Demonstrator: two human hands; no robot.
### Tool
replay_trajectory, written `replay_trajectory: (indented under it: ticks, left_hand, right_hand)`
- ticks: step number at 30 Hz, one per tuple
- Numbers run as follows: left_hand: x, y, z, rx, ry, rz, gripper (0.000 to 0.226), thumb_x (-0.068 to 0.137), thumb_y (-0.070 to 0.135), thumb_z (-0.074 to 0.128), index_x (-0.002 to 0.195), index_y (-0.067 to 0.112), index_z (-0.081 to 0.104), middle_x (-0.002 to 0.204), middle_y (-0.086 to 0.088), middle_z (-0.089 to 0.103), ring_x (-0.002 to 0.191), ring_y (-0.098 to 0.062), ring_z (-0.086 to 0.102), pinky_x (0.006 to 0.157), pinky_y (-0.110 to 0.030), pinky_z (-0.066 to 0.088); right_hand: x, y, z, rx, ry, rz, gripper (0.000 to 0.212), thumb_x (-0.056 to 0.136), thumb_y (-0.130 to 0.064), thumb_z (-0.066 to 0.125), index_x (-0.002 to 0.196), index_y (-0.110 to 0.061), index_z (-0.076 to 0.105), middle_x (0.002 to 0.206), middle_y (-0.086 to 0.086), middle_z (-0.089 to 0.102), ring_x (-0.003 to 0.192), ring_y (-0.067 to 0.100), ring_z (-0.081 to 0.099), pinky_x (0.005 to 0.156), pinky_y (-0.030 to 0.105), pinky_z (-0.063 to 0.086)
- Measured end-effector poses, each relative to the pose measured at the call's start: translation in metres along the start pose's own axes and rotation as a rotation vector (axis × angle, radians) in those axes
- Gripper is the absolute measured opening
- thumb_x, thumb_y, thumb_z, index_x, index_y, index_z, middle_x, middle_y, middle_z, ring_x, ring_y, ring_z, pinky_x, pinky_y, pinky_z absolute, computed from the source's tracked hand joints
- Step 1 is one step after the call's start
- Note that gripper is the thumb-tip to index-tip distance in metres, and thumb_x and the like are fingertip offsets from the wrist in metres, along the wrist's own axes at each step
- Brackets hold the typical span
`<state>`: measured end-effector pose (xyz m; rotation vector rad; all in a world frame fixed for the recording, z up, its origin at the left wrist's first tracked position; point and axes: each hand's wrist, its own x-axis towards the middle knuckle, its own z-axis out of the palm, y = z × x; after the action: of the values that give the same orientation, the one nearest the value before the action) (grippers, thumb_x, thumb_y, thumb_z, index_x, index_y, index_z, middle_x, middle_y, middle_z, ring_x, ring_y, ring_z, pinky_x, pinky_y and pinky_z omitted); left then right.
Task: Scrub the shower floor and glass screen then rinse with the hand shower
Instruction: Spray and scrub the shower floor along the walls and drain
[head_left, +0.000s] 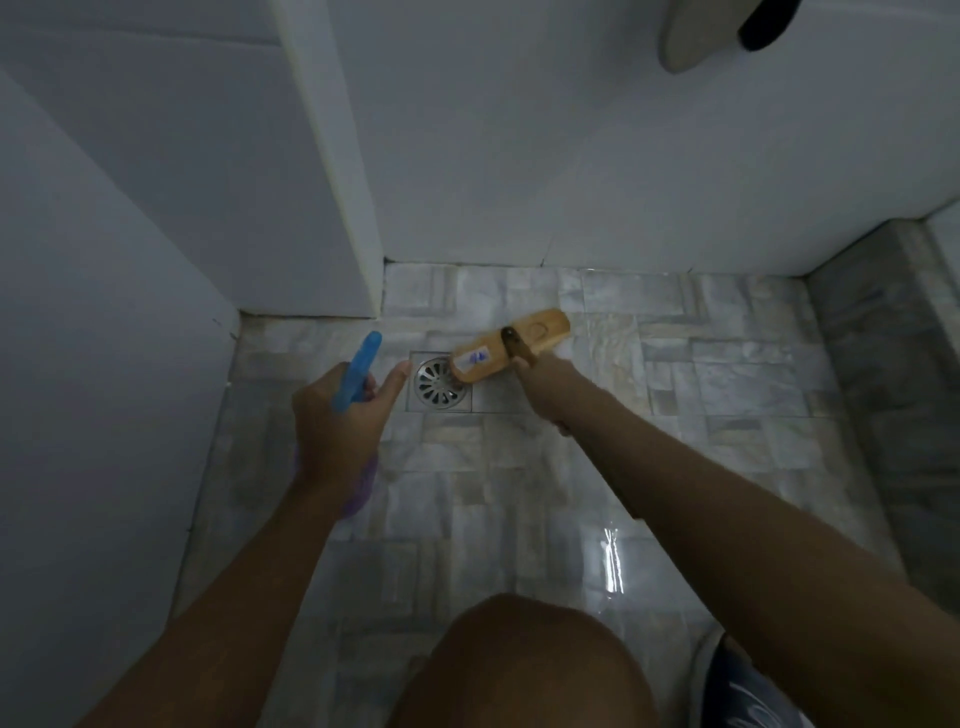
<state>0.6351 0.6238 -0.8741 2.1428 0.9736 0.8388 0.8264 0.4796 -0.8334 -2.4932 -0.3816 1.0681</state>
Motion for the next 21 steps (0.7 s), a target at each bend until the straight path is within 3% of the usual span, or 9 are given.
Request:
replay_trajectory:
  ticks: [3,7,11,14,17,19,21]
  left_hand:
    - [-0.006,0.004,-0.001,-0.02,0.014,-0.044,0.042,0.084,0.037,0.08,0.063,0.012,0.055,0.052,0.002,0.05,0.046,-0.005,0.047,0.053,-0.006,0.035]
    - [-0.014,0.002,-0.01,-0.002,0.063,0.006,0.035,0.087,0.033,0.078,0.068,0.009,0.059,0.057,0.002,0.054,0.048,-0.008,0.045,0.055,-0.006,0.036]
    - [-0.016,0.008,-0.013,-0.018,0.073,-0.001,0.03,0.088,0.029,0.077,0.07,0.011,0.06,0.057,-0.002,0.055,0.052,-0.006,0.047,0.056,-0.004,0.036]
    - [-0.014,0.005,-0.013,-0.008,0.071,0.039,0.024,0.09,0.033,0.074,0.077,0.018,0.06,0.059,-0.002,0.056,0.054,0.0,0.051,0.056,-0.004,0.037]
    - [-0.016,-0.003,-0.016,0.0,0.108,-0.006,0.035,0.091,0.034,0.073,0.07,0.009,0.061,0.059,-0.006,0.059,0.049,-0.018,0.053,0.054,-0.016,0.043]
    - [-0.016,-0.004,-0.017,0.02,0.11,-0.012,0.038,0.091,0.036,0.073,0.069,0.007,0.06,0.059,-0.006,0.058,0.049,-0.022,0.055,0.053,-0.028,0.048]
    - [-0.015,0.0,-0.015,0.017,0.105,-0.043,0.038,0.091,0.034,0.073,0.068,0.007,0.06,0.058,-0.007,0.058,0.049,-0.022,0.054,0.052,-0.023,0.044]
  right_hand:
    - [-0.032,0.056,0.002,-0.165,-0.097,-0.024,0.035,0.108,-0.025,0.033,0.134,-0.007,0.05,0.12,0.012,0.058,0.101,0.024,0.061,0.074,0.024,0.044]
    - [-0.047,0.114,-0.002,-0.298,-0.047,0.035,0.043,0.106,-0.044,0.027,0.108,-0.011,0.056,0.086,0.003,0.057,0.079,0.022,0.06,0.063,0.026,0.044]
    - [-0.043,0.102,0.004,-0.164,0.065,-0.029,0.043,0.107,-0.041,0.027,0.12,-0.013,0.057,0.092,0.011,0.059,0.075,0.022,0.058,0.065,0.031,0.046]
    - [-0.035,0.087,0.013,-0.127,0.135,-0.114,0.05,0.106,-0.047,0.028,0.115,-0.013,0.064,0.074,-0.002,0.054,0.063,0.014,0.053,0.056,0.026,0.038]
    - [-0.033,0.085,0.025,-0.02,0.244,-0.146,0.052,0.103,-0.055,0.031,0.102,-0.014,0.062,0.072,-0.005,0.054,0.063,0.011,0.053,0.053,0.025,0.035]
    - [-0.034,0.087,0.029,-0.048,0.205,-0.12,0.051,0.103,-0.053,0.033,0.096,-0.012,0.061,0.077,-0.001,0.057,0.063,0.012,0.052,0.053,0.026,0.034]
    - [-0.031,0.092,0.033,-0.073,0.162,-0.099,0.053,0.103,-0.052,0.033,0.097,-0.008,0.063,0.081,0.003,0.059,0.067,0.016,0.054,0.057,0.029,0.037]
